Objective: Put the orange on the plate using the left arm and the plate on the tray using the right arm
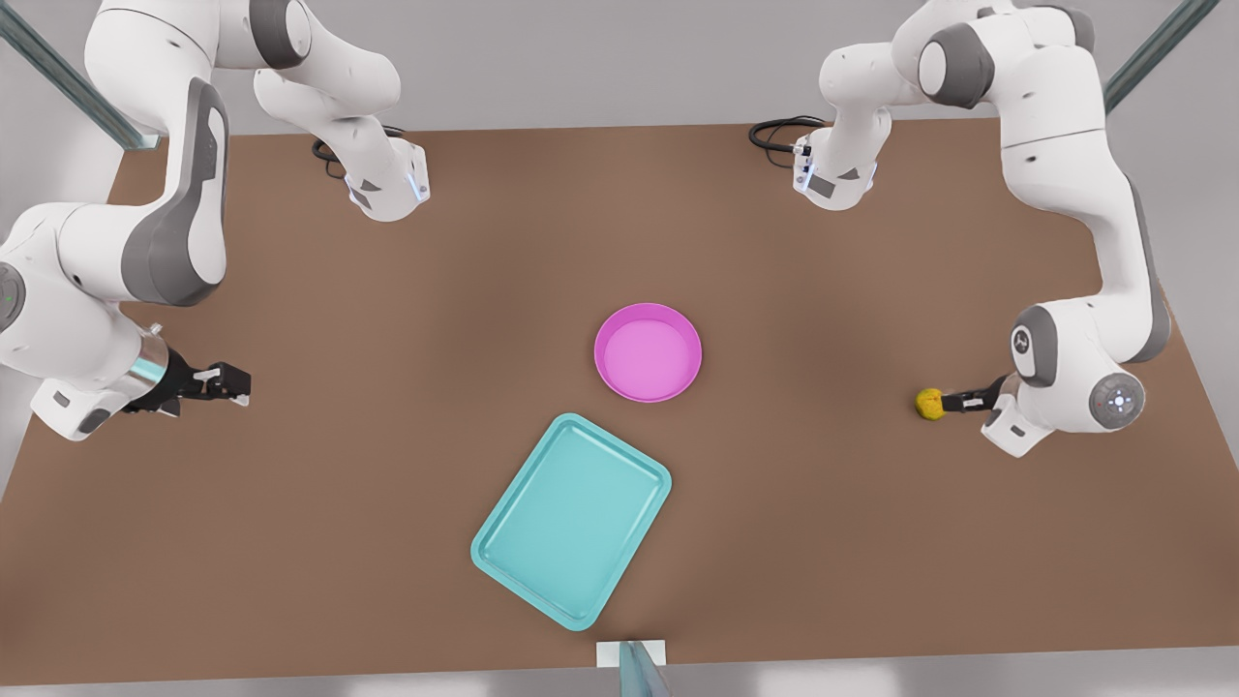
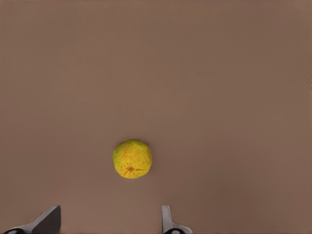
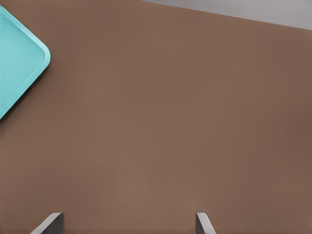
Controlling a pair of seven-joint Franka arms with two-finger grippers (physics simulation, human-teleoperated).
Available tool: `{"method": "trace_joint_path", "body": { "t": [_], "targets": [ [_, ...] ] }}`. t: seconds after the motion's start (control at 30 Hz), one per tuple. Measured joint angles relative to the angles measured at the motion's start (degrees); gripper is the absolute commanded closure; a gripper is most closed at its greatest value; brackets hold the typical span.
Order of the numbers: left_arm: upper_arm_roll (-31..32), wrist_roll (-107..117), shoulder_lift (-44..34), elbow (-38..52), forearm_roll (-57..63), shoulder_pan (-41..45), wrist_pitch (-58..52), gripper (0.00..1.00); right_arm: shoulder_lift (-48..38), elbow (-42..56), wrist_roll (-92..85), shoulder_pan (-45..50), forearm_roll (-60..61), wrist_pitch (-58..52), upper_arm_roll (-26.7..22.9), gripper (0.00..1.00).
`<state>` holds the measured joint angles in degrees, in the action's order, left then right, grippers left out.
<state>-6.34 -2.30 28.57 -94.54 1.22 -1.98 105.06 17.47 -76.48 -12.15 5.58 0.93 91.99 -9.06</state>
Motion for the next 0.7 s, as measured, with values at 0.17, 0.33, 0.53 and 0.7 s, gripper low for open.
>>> {"method": "trace_joint_path", "body": {
  "t": [0.17,0.33,0.53,0.7],
  "targets": [
    [0.2,-3.89,-0.22,-8.31,-0.69,0.47,7.63,0.0,0.0,-0.04,-0.58,0.08,0.0,0.13,0.03,0.0],
    [0.11,-6.85,1.91,-10.29,-0.51,0.22,13.44,0.0,0.0,-0.13,-1.02,0.22,0.0,0.19,0.01,0.0],
    [0.05,-9.49,4.81,-10.42,-0.43,-0.13,17.56,0.0,0.05,-0.19,-1.42,0.22,0.0,0.22,0.03,0.0],
    [-0.02,-11.1,6.85,-10.45,-0.42,-0.52,18.88,0.0,0.19,-0.19,-1.68,0.22,-0.02,0.23,0.03,0.0]
  ]
}}
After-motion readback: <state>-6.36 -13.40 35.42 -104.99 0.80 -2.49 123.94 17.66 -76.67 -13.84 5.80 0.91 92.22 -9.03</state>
